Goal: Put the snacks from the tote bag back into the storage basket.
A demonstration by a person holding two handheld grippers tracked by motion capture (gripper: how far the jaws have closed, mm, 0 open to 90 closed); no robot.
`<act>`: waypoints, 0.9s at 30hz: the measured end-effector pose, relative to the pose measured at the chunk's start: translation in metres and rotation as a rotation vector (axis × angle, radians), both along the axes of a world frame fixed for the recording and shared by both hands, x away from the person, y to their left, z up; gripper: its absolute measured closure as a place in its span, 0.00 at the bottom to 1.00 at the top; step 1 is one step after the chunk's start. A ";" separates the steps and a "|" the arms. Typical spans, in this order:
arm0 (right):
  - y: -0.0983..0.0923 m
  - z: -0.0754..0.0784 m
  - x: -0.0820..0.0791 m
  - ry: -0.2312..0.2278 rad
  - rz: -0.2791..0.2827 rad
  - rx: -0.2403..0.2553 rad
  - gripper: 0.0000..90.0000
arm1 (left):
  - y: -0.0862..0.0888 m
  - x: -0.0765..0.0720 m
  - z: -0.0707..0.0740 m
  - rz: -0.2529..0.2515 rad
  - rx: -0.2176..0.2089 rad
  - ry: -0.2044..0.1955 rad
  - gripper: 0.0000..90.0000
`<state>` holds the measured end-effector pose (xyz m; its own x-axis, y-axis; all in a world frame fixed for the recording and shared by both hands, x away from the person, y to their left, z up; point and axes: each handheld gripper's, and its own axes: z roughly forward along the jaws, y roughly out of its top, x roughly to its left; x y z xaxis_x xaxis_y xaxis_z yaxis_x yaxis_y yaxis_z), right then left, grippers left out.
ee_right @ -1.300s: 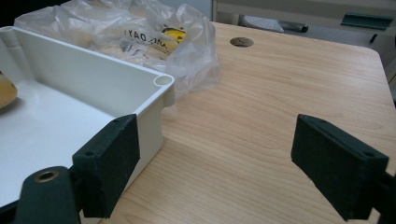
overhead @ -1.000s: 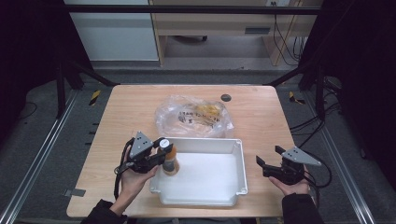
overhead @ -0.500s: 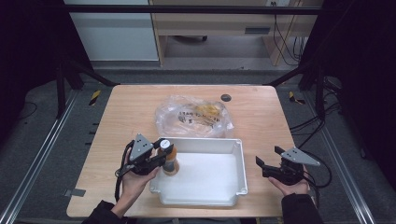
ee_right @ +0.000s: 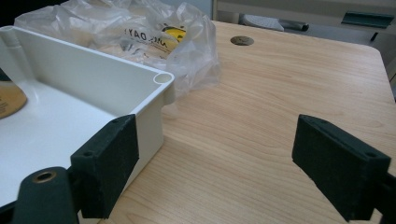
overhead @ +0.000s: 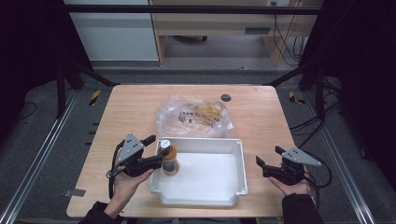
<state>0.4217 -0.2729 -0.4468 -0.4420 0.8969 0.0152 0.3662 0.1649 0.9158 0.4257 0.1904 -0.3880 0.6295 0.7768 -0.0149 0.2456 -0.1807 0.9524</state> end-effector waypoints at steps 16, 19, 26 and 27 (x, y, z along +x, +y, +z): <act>0.000 0.001 -0.002 0.001 0.006 -0.007 0.15 | 0.044 -0.005 -0.012 0.046 0.048 0.044 0.21; 0.000 0.000 -0.002 0.001 0.008 -0.012 0.15 | 0.054 -0.006 -0.020 0.061 0.071 0.057 0.21; 0.000 0.000 -0.003 0.004 0.009 -0.014 0.15 | 0.080 -0.009 -0.039 0.118 0.085 0.082 0.20; 0.000 0.000 -0.003 0.005 0.009 -0.015 0.15 | 0.083 -0.009 -0.042 0.124 0.092 0.087 0.20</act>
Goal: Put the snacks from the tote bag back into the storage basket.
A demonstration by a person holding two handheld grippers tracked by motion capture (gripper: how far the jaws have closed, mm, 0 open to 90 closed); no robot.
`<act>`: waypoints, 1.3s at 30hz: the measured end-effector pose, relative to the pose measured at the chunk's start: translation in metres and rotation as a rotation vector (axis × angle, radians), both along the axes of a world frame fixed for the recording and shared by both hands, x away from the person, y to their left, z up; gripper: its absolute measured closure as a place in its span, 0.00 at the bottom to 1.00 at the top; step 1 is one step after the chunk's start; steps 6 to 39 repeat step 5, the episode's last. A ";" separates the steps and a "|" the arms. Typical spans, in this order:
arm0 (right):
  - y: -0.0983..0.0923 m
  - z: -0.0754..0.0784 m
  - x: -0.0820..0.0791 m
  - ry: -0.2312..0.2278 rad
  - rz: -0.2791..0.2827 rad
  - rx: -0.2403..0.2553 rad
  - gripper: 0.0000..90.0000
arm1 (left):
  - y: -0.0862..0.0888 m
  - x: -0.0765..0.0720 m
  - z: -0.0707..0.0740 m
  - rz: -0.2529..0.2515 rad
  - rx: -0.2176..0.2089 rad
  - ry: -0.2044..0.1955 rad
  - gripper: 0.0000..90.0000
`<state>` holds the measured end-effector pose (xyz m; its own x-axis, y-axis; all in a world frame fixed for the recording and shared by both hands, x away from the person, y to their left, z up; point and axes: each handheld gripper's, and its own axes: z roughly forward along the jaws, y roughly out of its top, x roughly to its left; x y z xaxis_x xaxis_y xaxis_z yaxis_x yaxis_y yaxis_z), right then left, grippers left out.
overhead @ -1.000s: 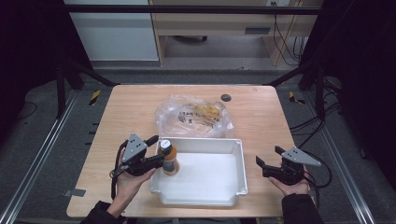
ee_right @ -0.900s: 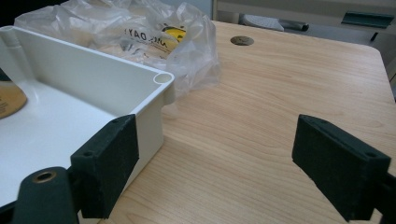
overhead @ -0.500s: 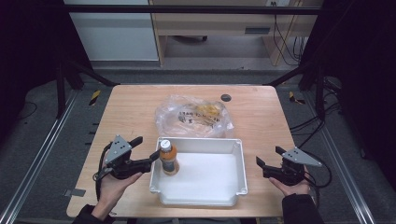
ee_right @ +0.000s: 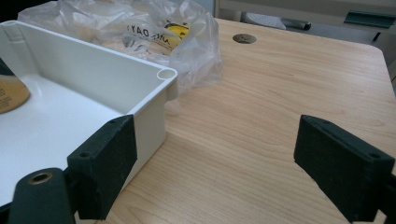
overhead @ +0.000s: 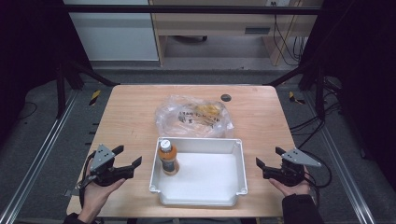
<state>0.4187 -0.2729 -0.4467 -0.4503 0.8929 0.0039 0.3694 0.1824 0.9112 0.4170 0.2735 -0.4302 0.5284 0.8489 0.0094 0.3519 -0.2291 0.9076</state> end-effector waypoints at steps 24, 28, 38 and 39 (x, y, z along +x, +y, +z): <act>0.000 0.000 -0.001 -0.002 0.004 -0.001 0.15 | 0.009 0.003 -0.013 0.036 0.021 0.023 0.20; 0.000 0.000 -0.001 -0.002 0.004 -0.001 0.15 | 0.009 0.003 -0.013 0.036 0.021 0.023 0.20; 0.000 0.000 -0.001 -0.002 0.004 -0.001 0.15 | 0.009 0.003 -0.013 0.036 0.021 0.023 0.20; 0.000 0.000 -0.001 -0.002 0.004 -0.001 0.15 | 0.009 0.003 -0.013 0.036 0.021 0.023 0.20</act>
